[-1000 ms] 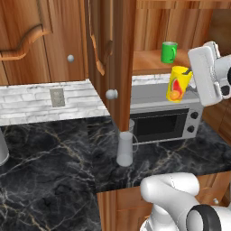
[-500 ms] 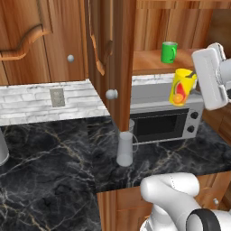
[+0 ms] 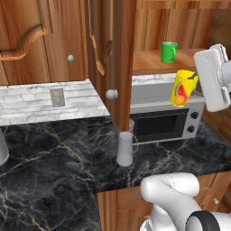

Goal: There is a tray on the dining counter. Grab the cup, mug, and pitcher and place them on the tray. The pitcher may be placed next to the tray if it cannot fit the tray.

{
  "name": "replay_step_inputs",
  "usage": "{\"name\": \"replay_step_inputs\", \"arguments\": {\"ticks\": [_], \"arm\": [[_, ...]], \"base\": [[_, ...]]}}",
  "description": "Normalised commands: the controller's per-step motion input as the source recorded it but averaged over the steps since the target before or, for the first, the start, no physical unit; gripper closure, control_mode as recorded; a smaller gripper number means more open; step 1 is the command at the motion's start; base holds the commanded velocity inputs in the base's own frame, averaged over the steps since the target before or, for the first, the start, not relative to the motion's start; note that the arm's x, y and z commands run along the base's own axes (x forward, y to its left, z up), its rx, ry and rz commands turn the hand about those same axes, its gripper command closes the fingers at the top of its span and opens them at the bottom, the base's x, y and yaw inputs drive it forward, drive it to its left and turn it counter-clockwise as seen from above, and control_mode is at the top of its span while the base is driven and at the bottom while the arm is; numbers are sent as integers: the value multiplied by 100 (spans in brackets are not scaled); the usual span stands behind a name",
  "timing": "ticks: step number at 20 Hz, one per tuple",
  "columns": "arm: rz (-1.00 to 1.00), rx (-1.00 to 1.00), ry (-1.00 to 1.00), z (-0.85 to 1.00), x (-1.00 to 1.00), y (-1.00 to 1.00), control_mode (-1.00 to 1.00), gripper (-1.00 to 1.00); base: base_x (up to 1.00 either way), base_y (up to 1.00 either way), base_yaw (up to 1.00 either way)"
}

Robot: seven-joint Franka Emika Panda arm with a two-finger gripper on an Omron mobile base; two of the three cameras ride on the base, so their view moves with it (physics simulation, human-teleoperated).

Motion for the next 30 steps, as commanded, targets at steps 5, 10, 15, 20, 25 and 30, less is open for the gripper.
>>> {"name": "replay_step_inputs", "arguments": {"ticks": [5,10,15,20,25,30], "arm": [[0,0,0,0,0,0,100,100],[0,0,0,0,0,0,100,100],[0,0,0,0,0,0,100,100],[0,0,0,0,0,0,100,100],[0,0,0,0,0,0,100,100],[0,0,0,0,0,0,100,100]], "base": [[0,0,0],[-22,-32,2],[-75,-83,14],[-86,-42,15],[-84,-10,26],[-65,0,29]]}}
